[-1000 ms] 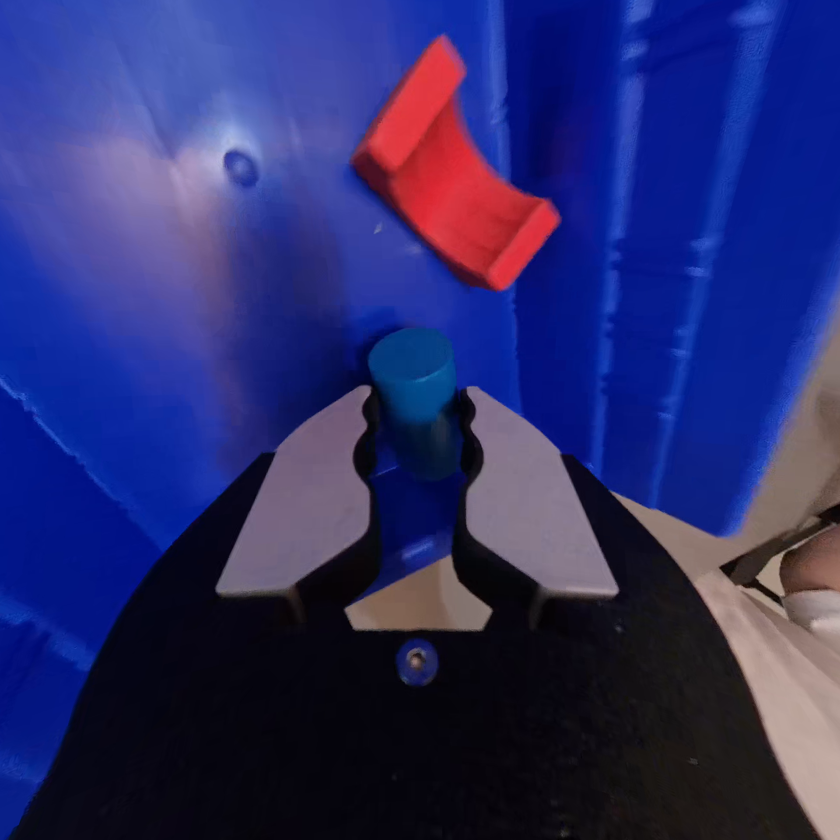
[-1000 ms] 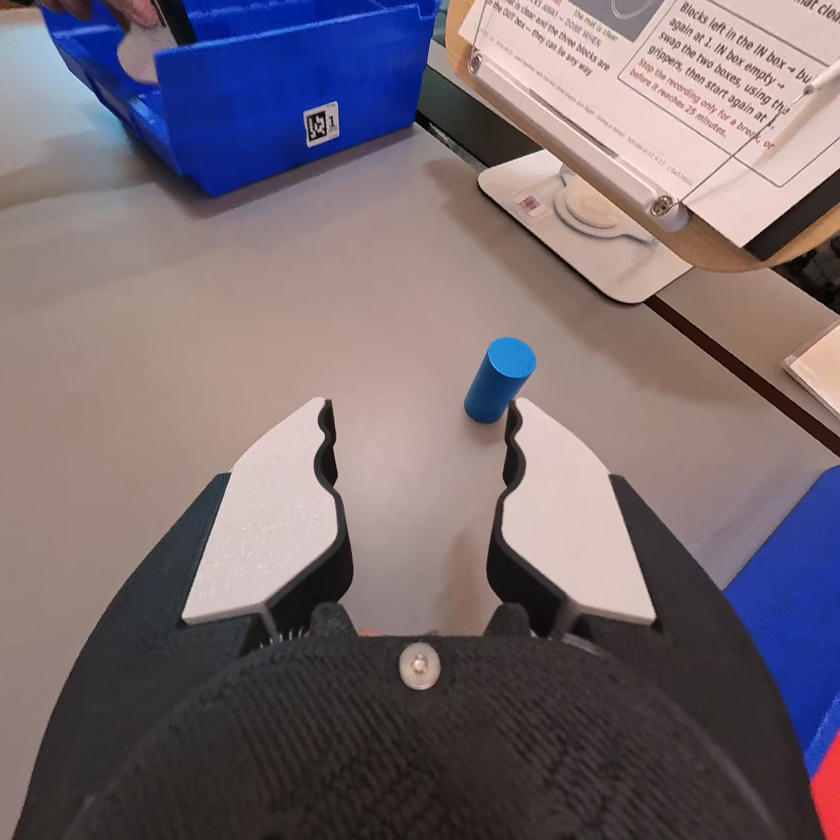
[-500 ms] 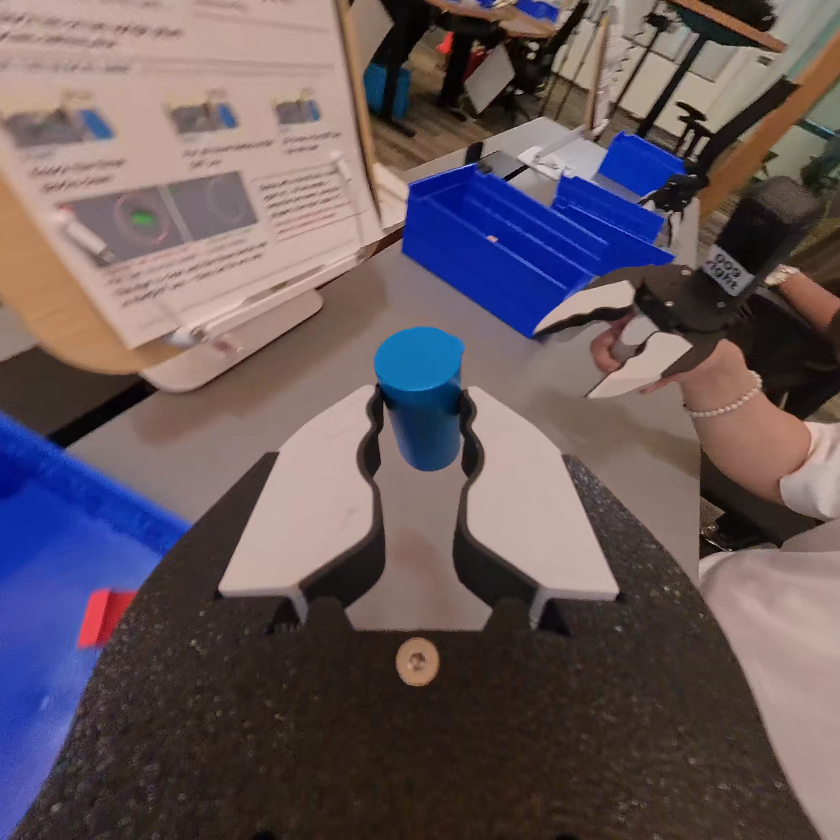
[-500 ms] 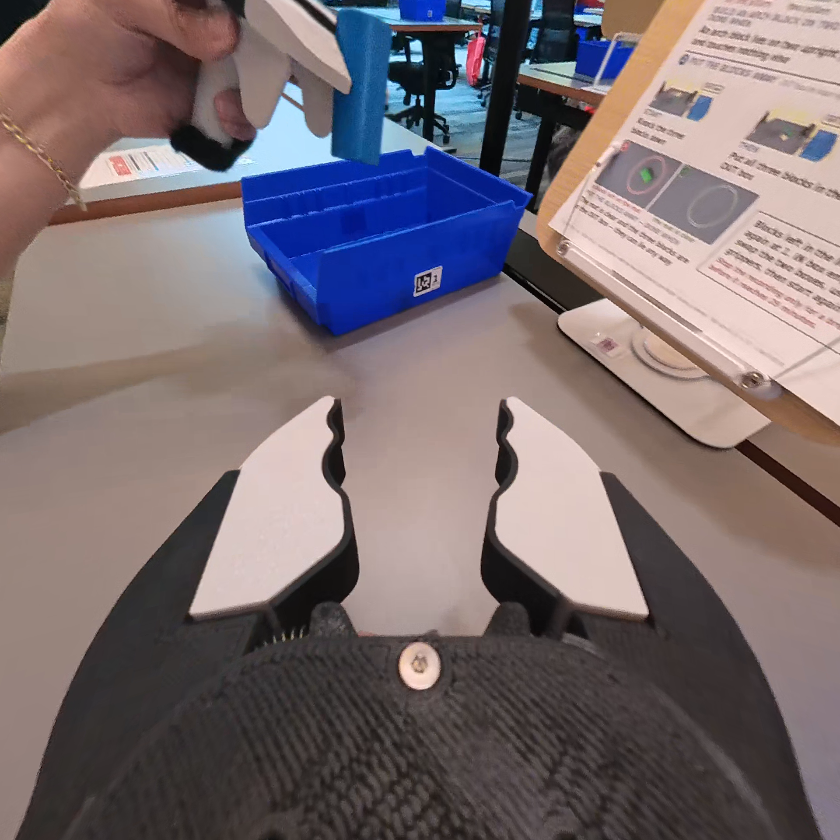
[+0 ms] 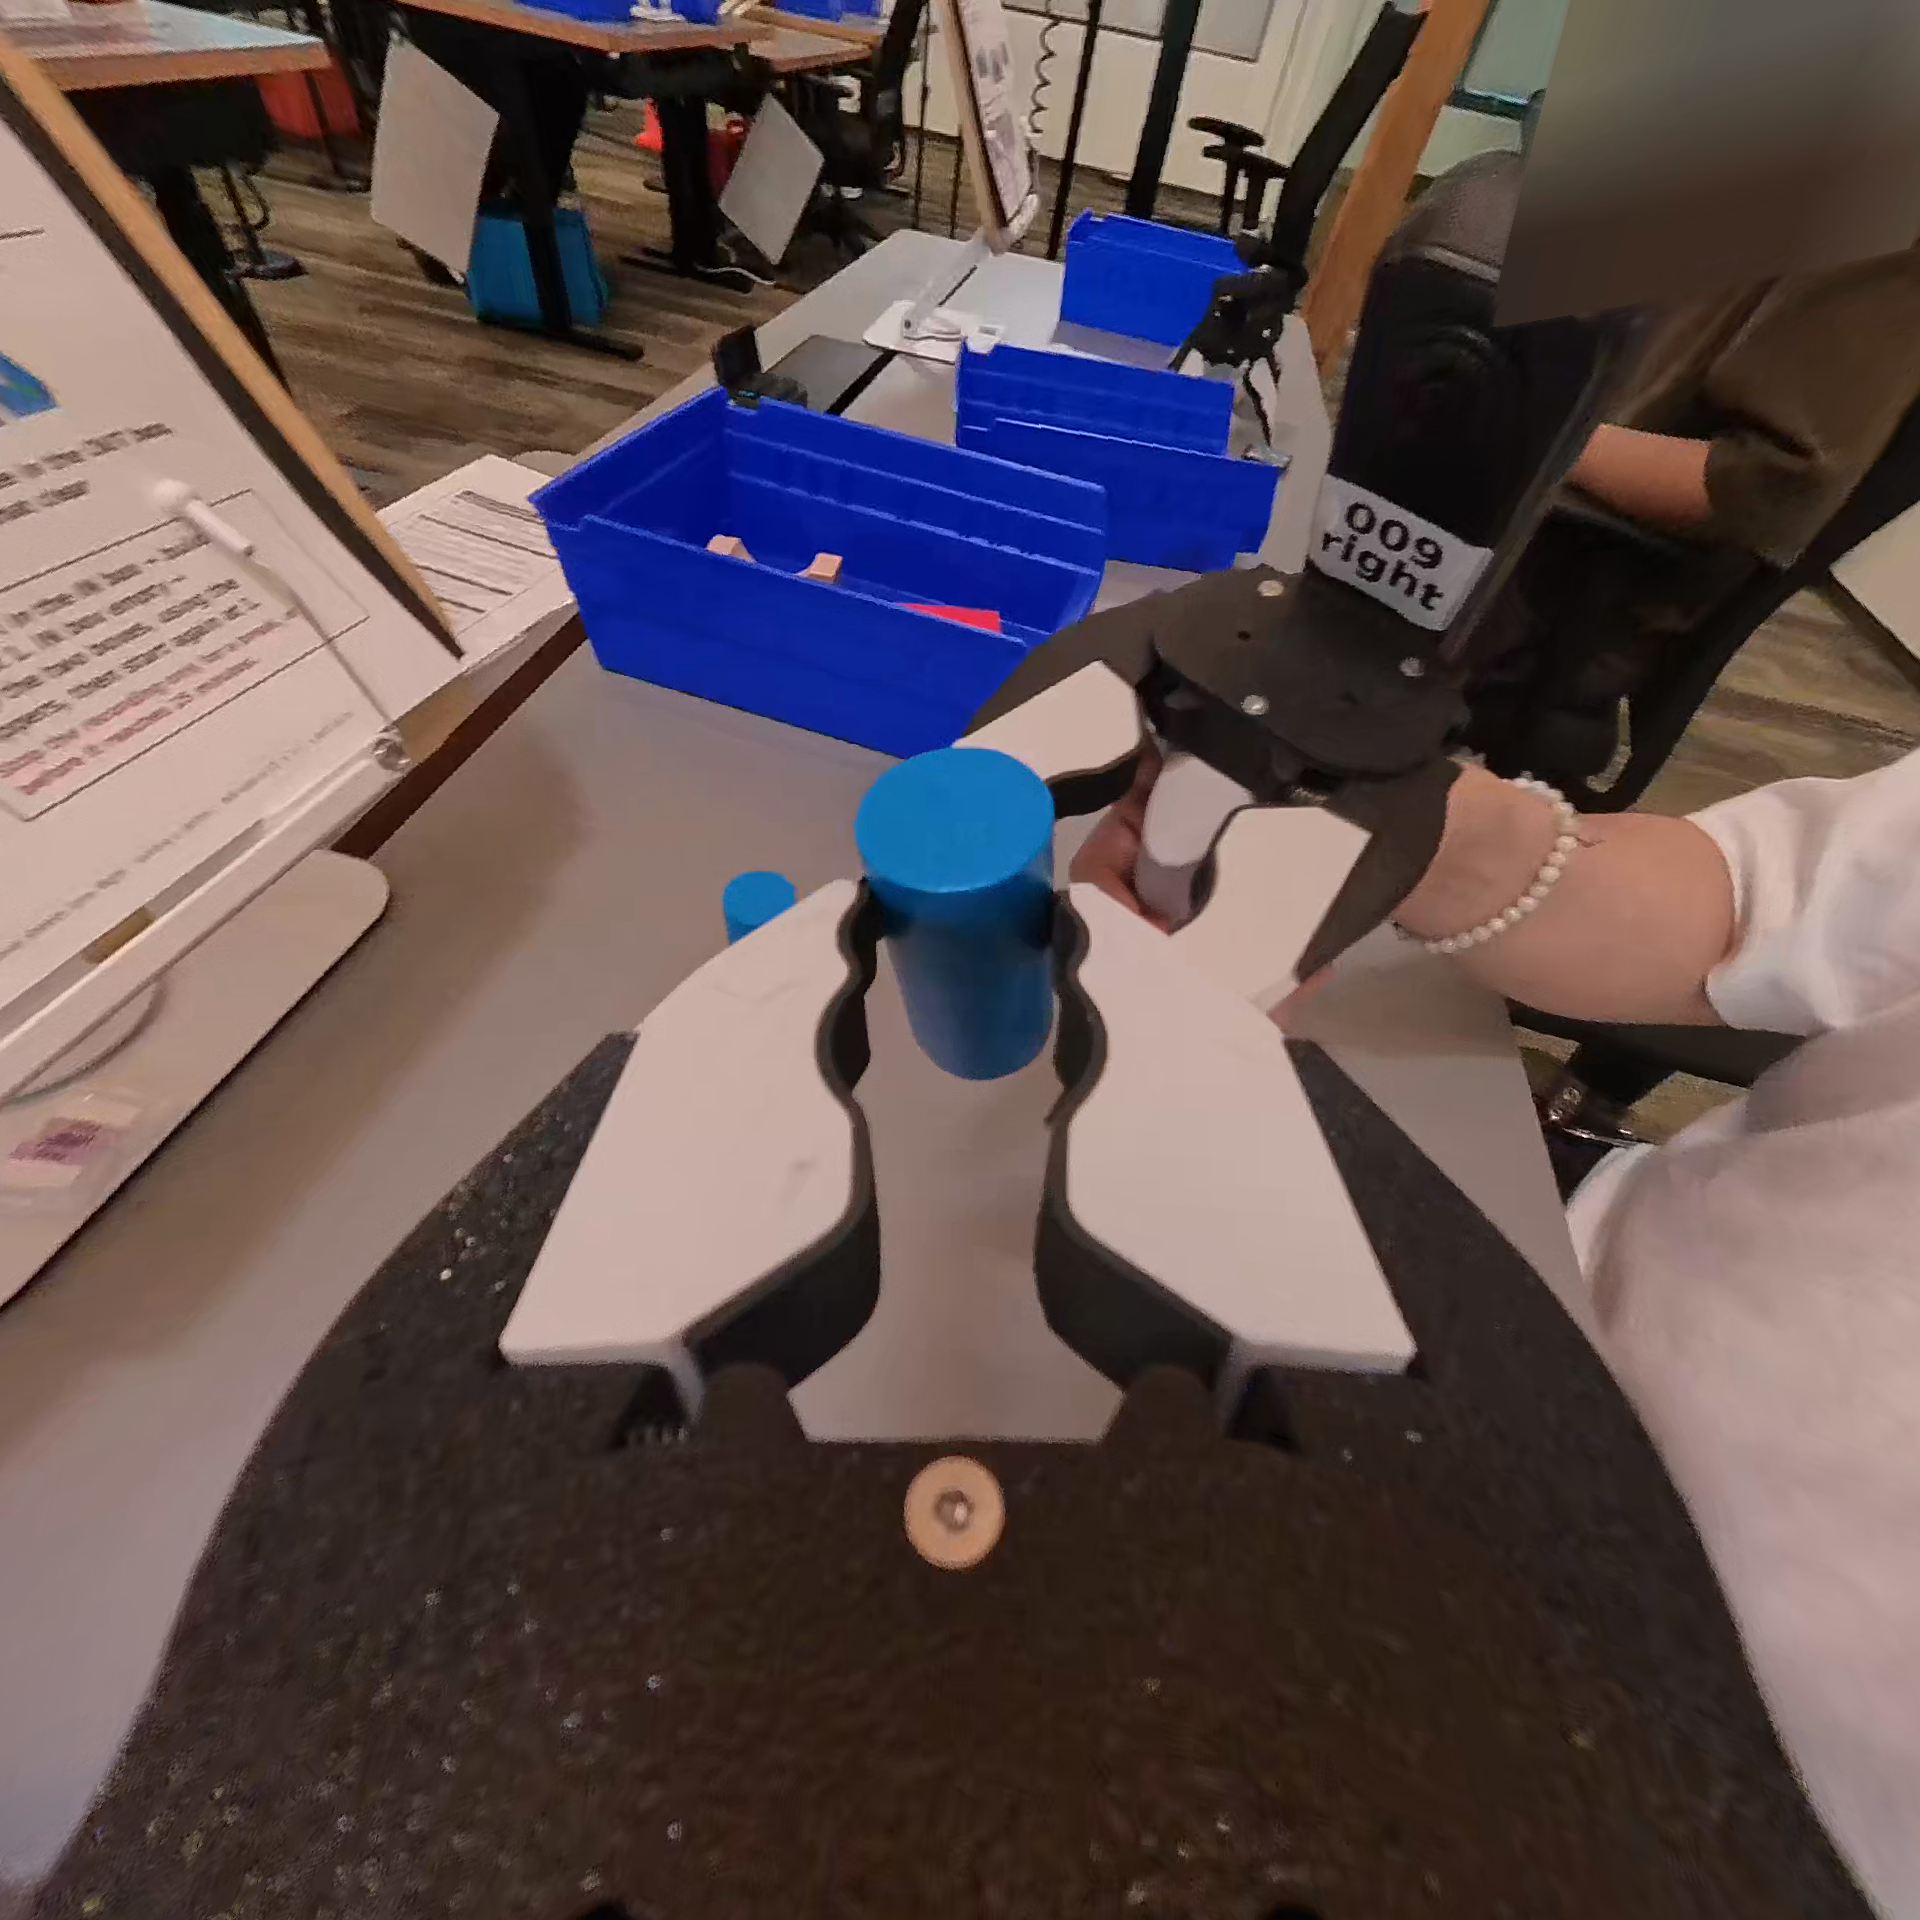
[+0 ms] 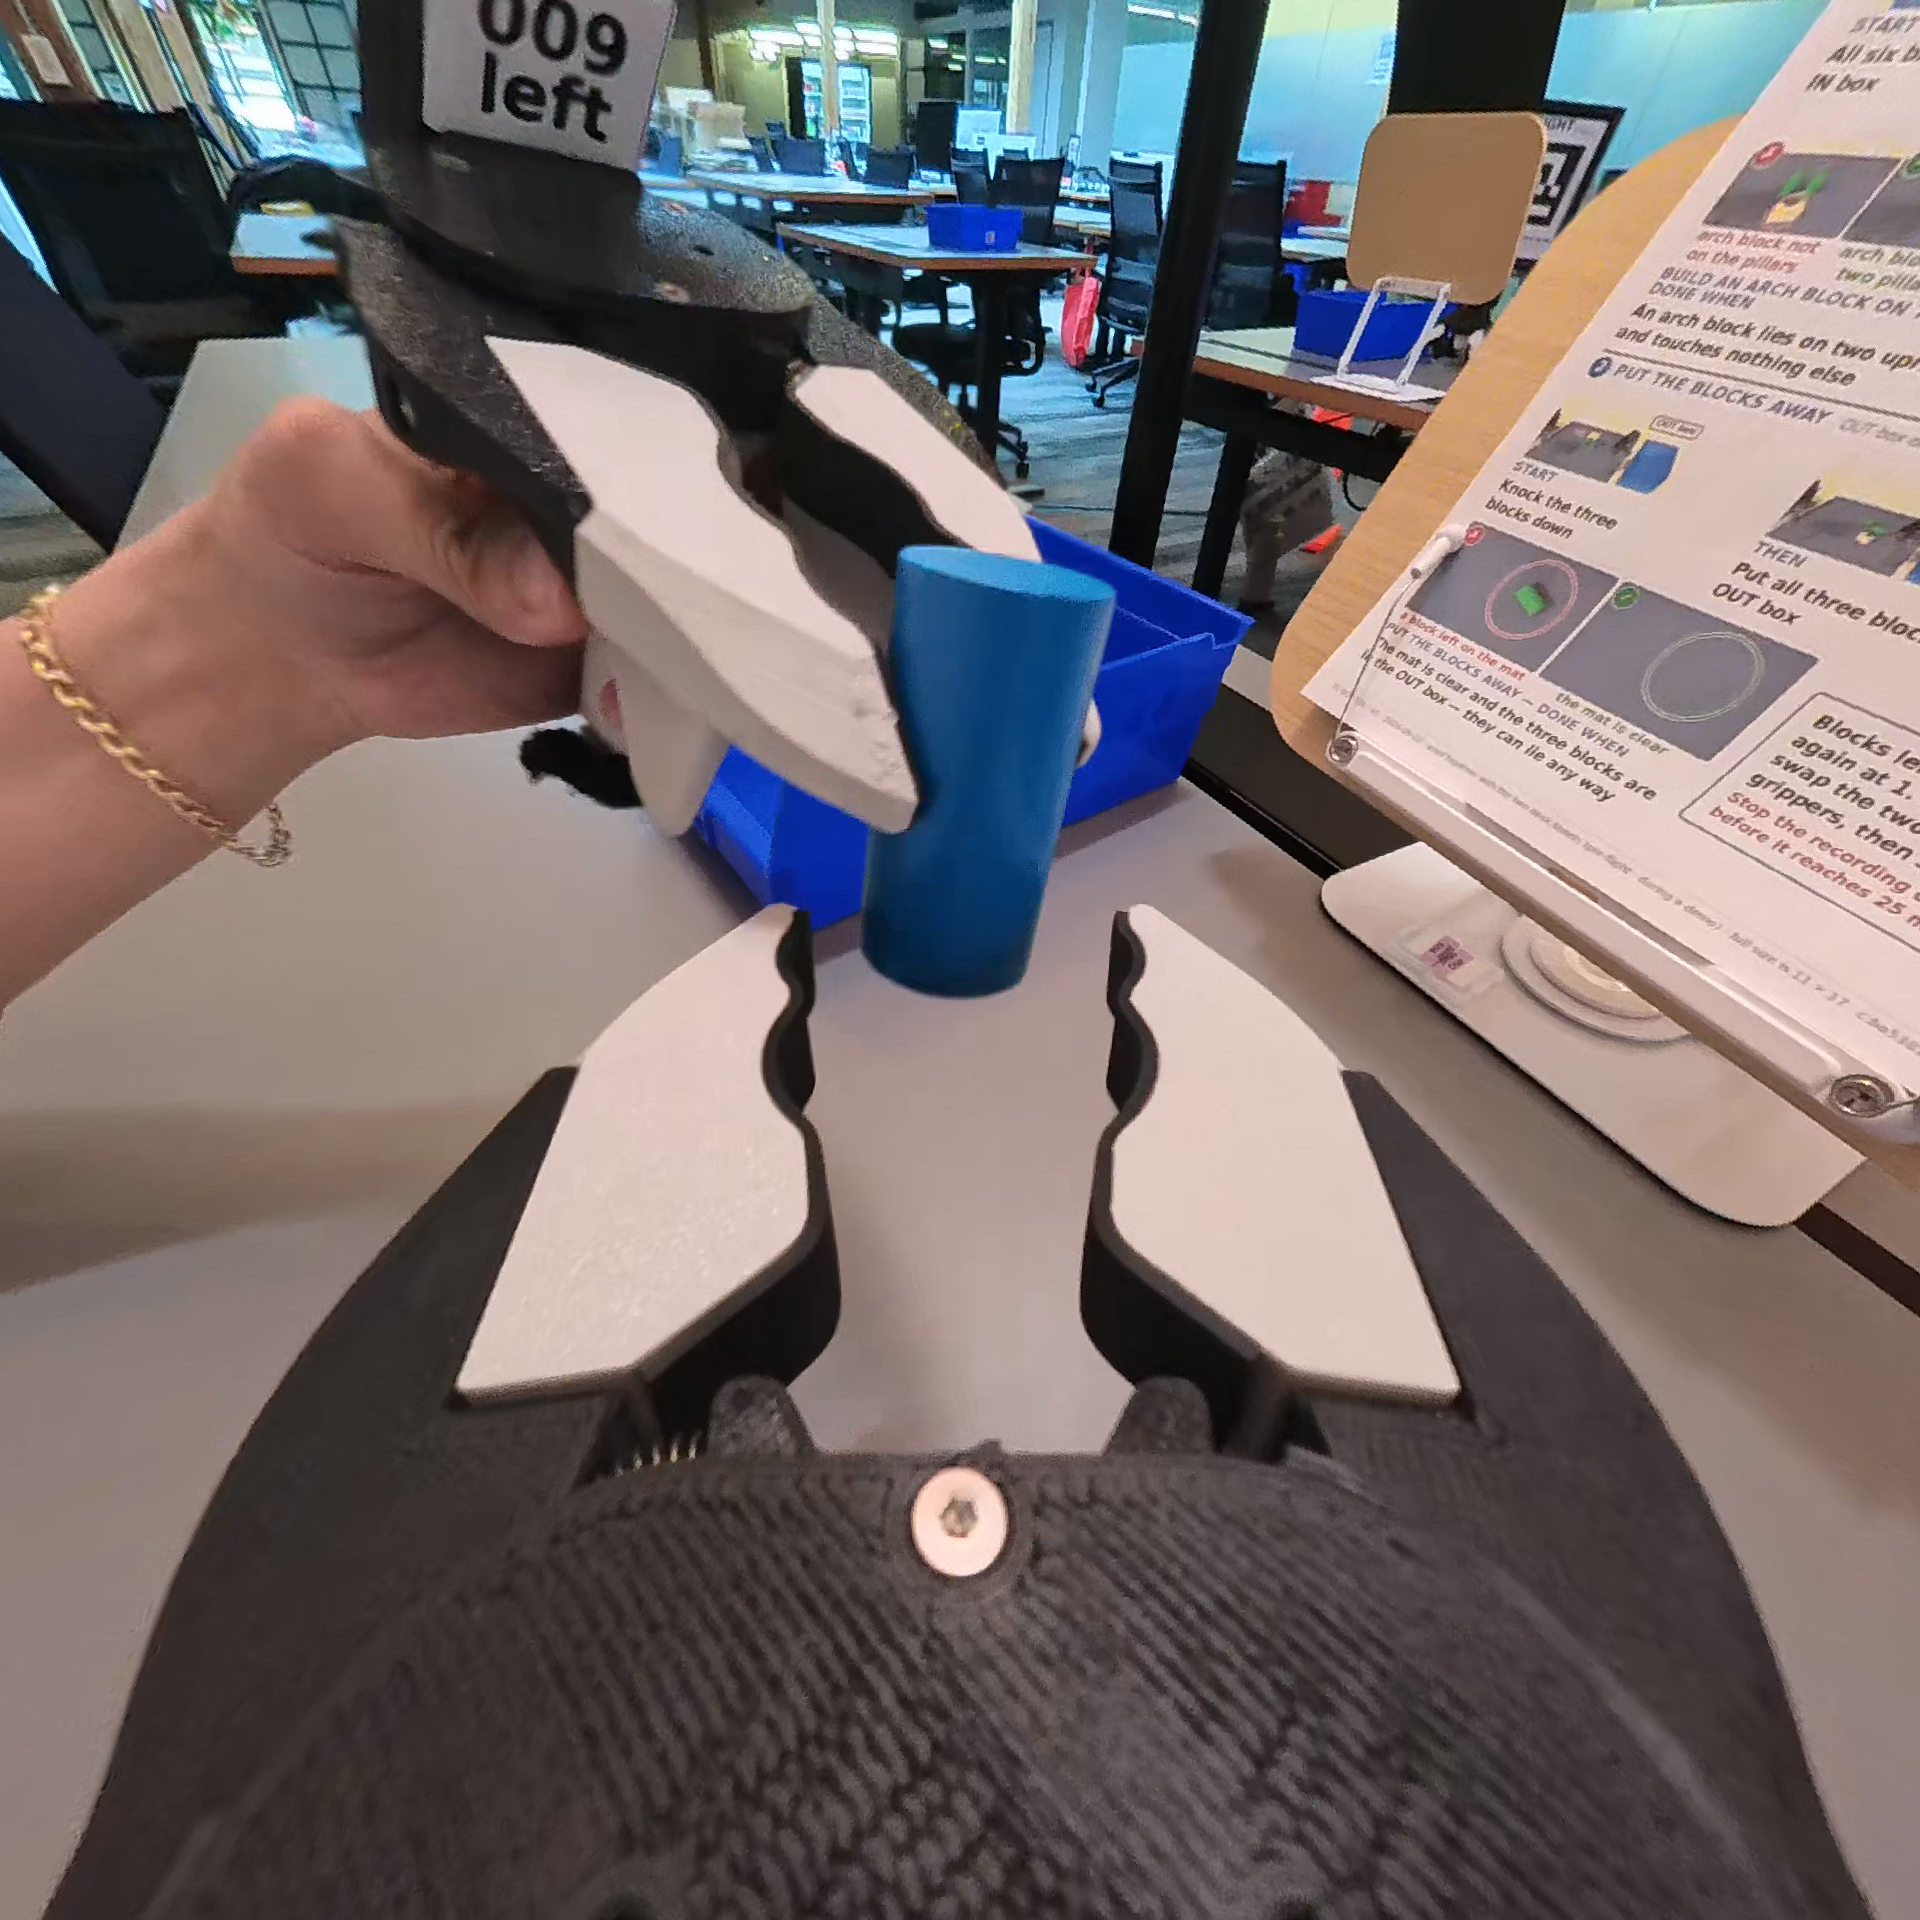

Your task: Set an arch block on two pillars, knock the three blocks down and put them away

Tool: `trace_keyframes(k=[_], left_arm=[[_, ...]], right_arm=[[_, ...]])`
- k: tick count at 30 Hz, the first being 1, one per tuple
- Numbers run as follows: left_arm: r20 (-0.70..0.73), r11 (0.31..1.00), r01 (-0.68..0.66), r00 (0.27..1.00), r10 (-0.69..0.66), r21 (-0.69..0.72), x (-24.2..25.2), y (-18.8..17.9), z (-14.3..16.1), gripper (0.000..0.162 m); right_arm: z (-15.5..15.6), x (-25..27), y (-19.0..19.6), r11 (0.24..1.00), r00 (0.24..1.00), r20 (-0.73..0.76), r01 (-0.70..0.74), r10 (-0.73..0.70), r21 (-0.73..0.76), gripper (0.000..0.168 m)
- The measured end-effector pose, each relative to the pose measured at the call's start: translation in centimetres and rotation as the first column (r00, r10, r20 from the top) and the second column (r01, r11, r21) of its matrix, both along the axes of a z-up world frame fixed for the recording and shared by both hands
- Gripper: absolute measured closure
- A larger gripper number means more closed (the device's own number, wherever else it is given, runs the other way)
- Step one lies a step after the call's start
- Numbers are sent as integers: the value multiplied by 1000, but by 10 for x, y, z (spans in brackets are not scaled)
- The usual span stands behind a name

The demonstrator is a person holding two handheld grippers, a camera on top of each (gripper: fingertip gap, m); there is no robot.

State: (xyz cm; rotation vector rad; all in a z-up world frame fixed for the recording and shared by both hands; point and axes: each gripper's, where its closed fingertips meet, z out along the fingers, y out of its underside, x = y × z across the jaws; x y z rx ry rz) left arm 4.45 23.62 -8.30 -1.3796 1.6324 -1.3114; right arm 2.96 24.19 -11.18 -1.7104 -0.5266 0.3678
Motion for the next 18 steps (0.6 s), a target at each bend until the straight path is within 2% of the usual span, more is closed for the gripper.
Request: trace_keyframes(k=[7, 12, 18], left_arm=[[-60, 999, 23, 998, -20, 43, -2, -10, -7, 131], [-100, 995, 18, 995, -8, 94, -7, -8, 0, 126], [-178, 995, 67, 983, -53, 74, -10, -15, -6, 132]], right_arm=[[-10, -3, -2, 1000, 998, 68, -19, 19, -3, 134], [-14, -2, -5, 1000, 996, 89, -20, 19, 11, 134], [-22, -1, -8, 1000, 991, 135, -27, 26, 9, 134]])
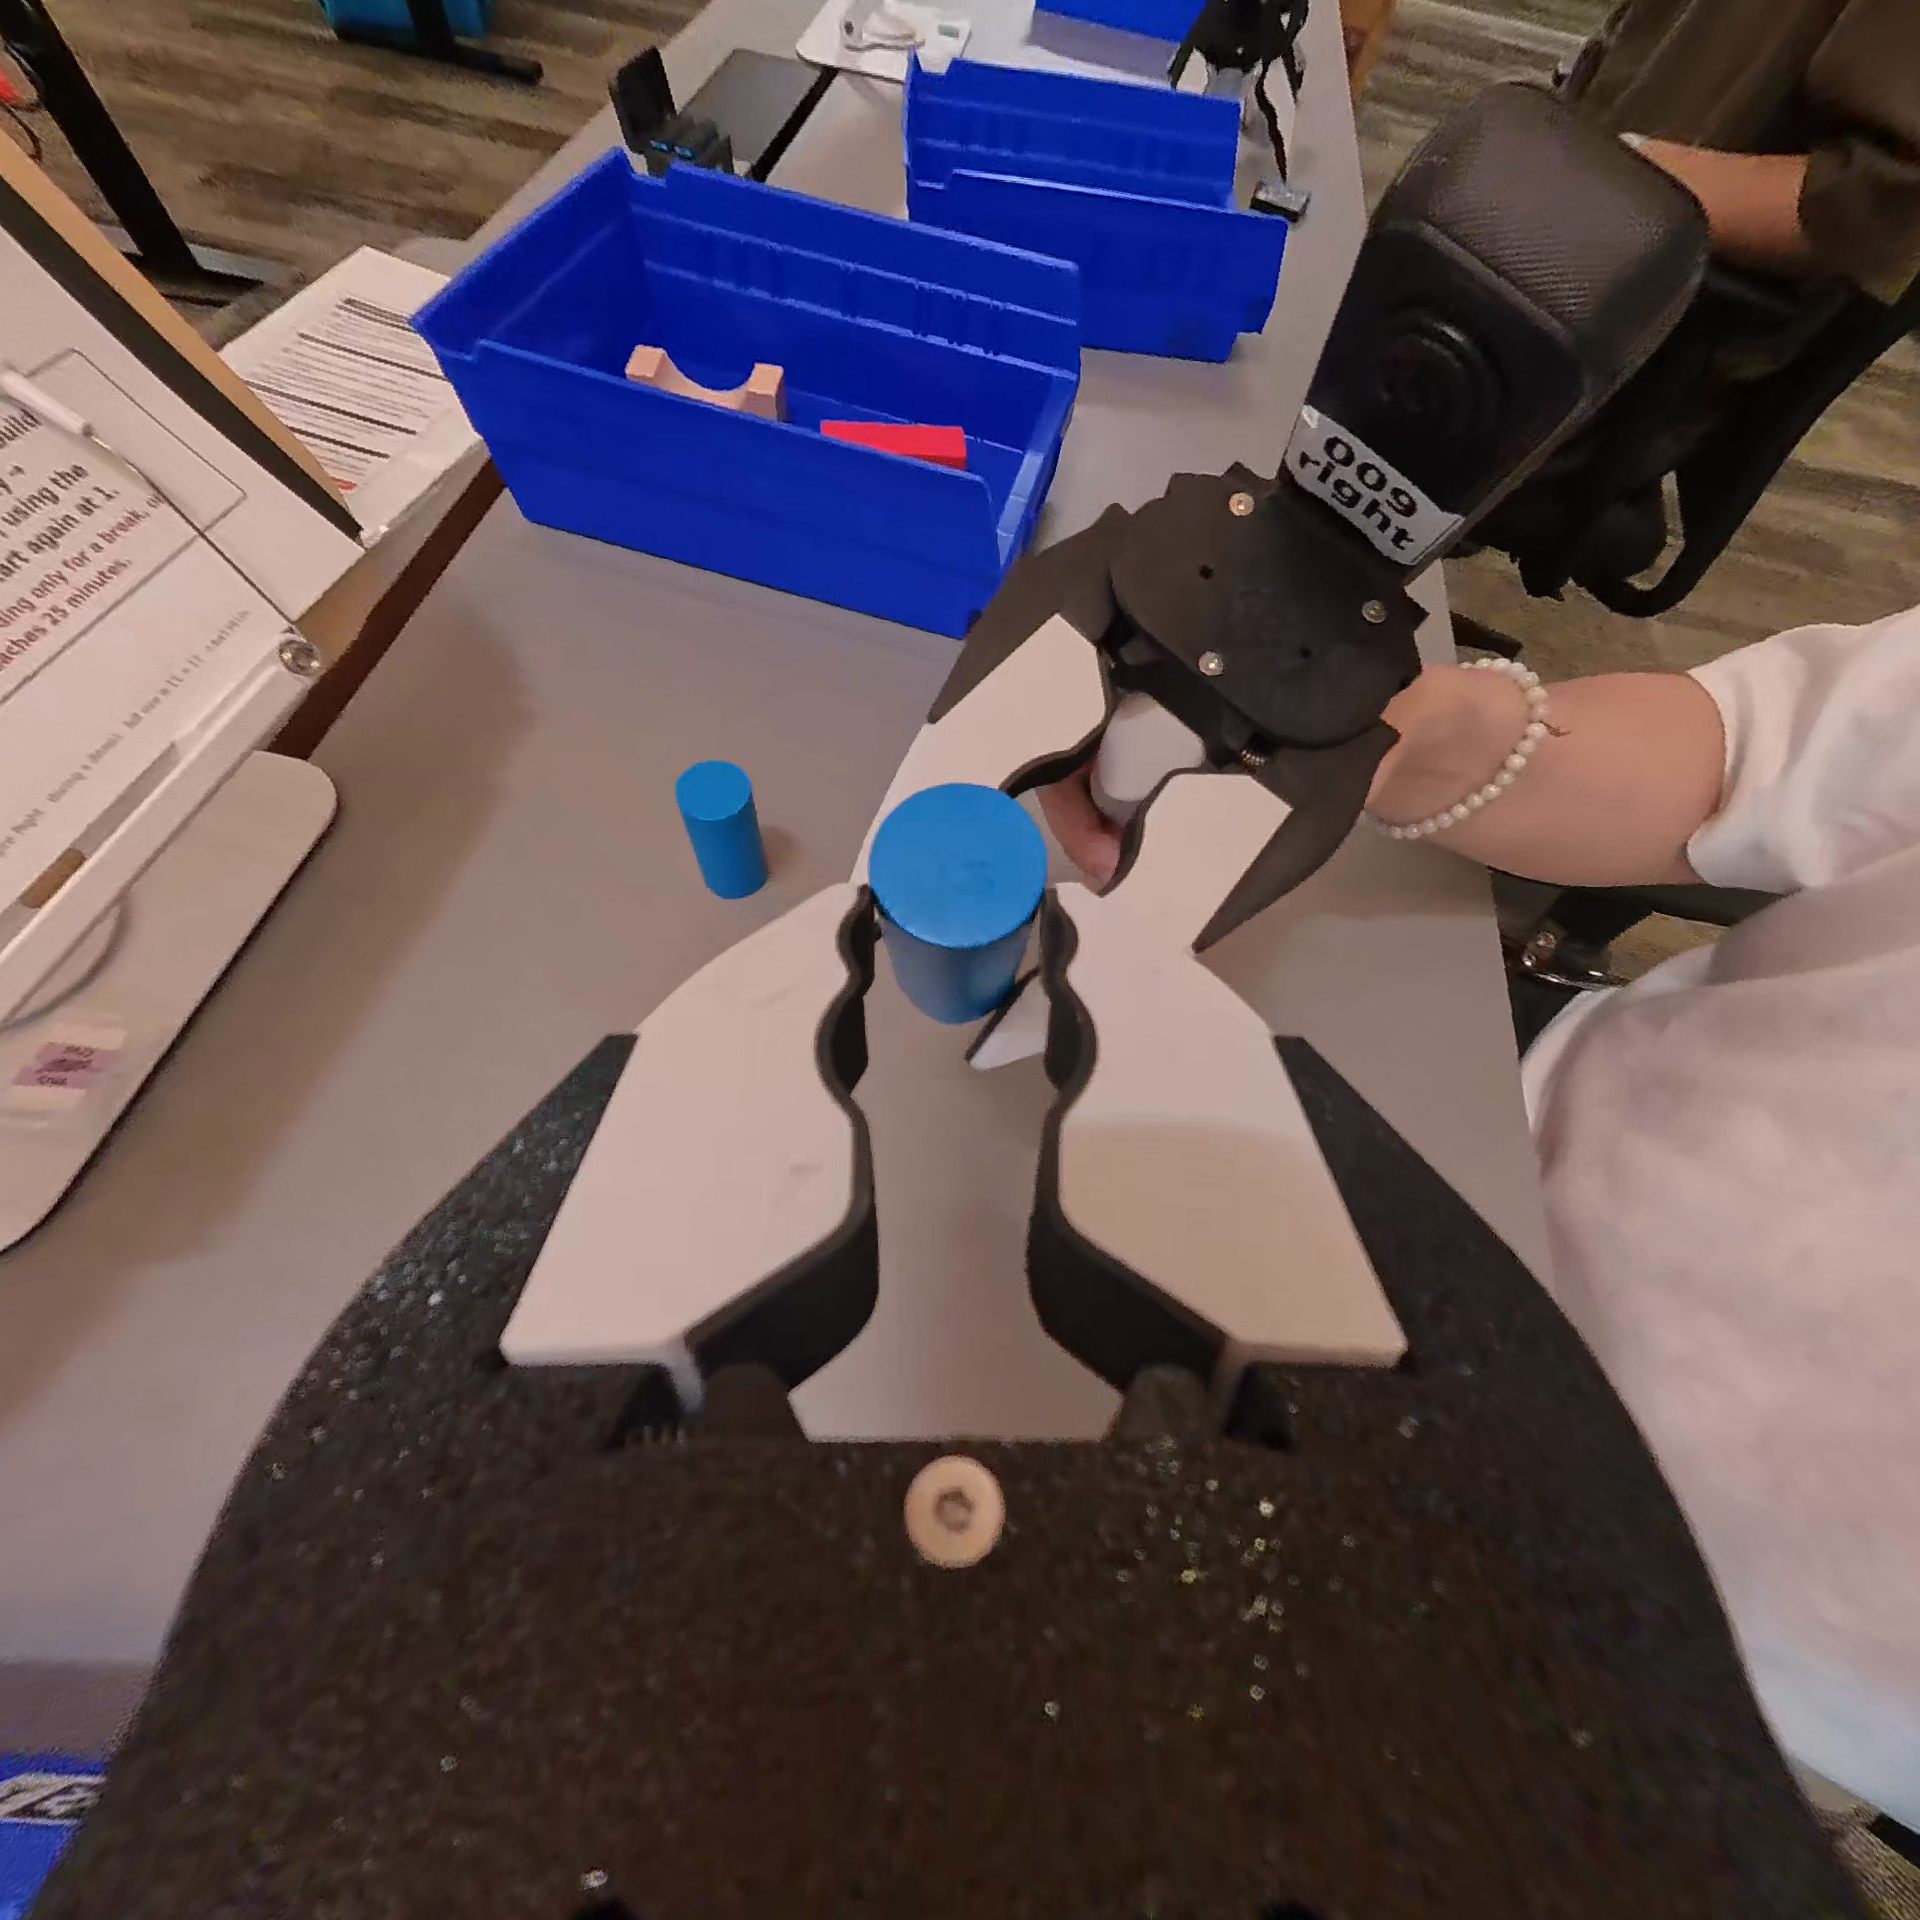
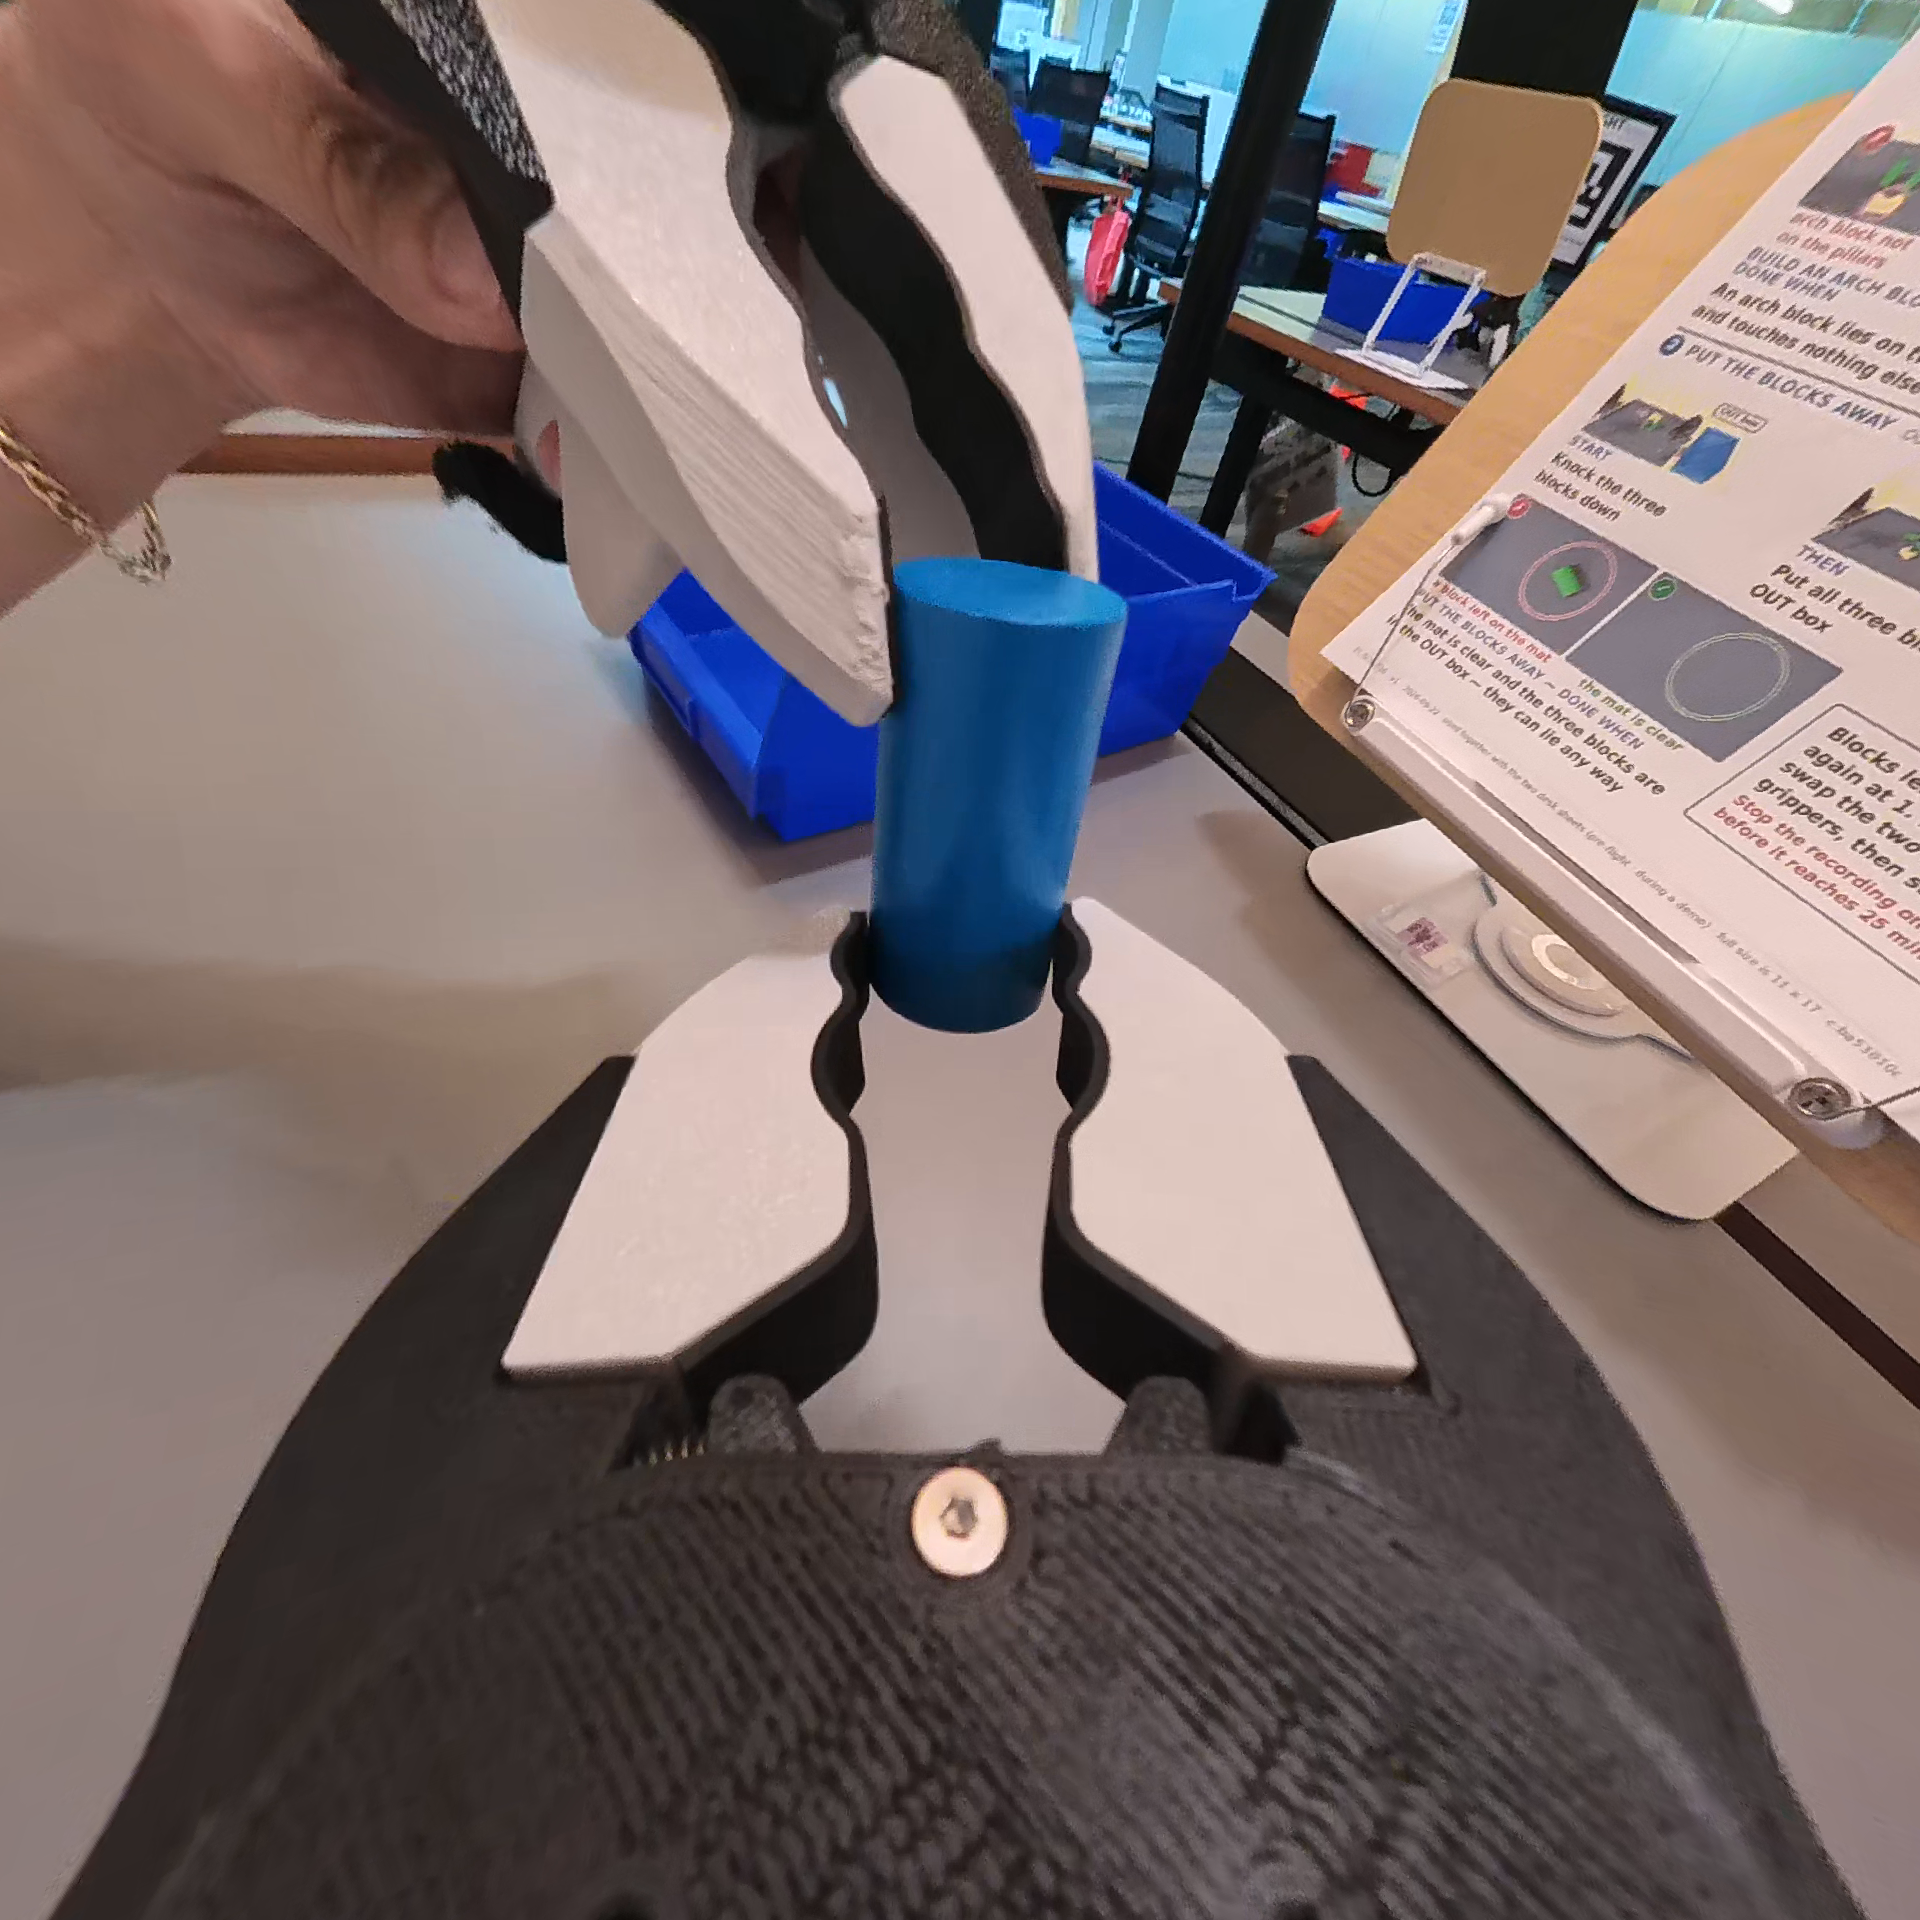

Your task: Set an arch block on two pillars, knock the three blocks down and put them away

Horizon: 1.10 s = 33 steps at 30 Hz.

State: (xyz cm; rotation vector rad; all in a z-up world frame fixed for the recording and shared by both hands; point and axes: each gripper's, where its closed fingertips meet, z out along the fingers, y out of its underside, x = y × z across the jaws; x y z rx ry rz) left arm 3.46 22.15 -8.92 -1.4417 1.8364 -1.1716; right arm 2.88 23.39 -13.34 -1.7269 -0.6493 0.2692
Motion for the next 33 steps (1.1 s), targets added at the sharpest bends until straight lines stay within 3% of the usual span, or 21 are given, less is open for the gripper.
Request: trace_keyframes(k=[10, 11, 12, 14, 18, 23, 29, 33], left_arm=[[-34, 1000, -9, 999, 9, 7, 5, 0, -21, 132], [-31, 1000, -25, 999, 25, 12, 7, 3, -23, 132], [-28, 999, -40, 999, 40, 16, 8, 7, -24, 132], [-21, 997, -77, 997, 77, 17, 11, 15, -26, 132], [-54, 983, -173, 983, 177, 69, 24, 44, -48, 132], [-77, 978, -202, 976, 206, 55, 53, 62, -82, 132], [-162, 974, -208, 962, 221, 90, 78, 75, -128, 132], [-195, 969, -221, 951, 238, 108, 83, 81, -143, 132]], right_arm=[[-20, 9, 2, 998, 998, 45, 52, -51, -36, 134], [-21, 17, 3, 995, 995, 51, 92, -91, -37, 124], [-23, 26, 3, 991, 990, 60, 129, -126, -44, 101], [-28, 41, -5, 982, 985, 77, 159, -151, -104, 88], [-21, 74, -24, 972, 978, 13, 209, -209, -110, 87], [-25, 118, -47, 941, 949, -3, 313, -316, -130, 87], [-39, 131, -62, 927, 939, -16, 338, -345, -162, 87], [-47, 136, -65, 922, 937, 5, 345, -350, -178, 88]])
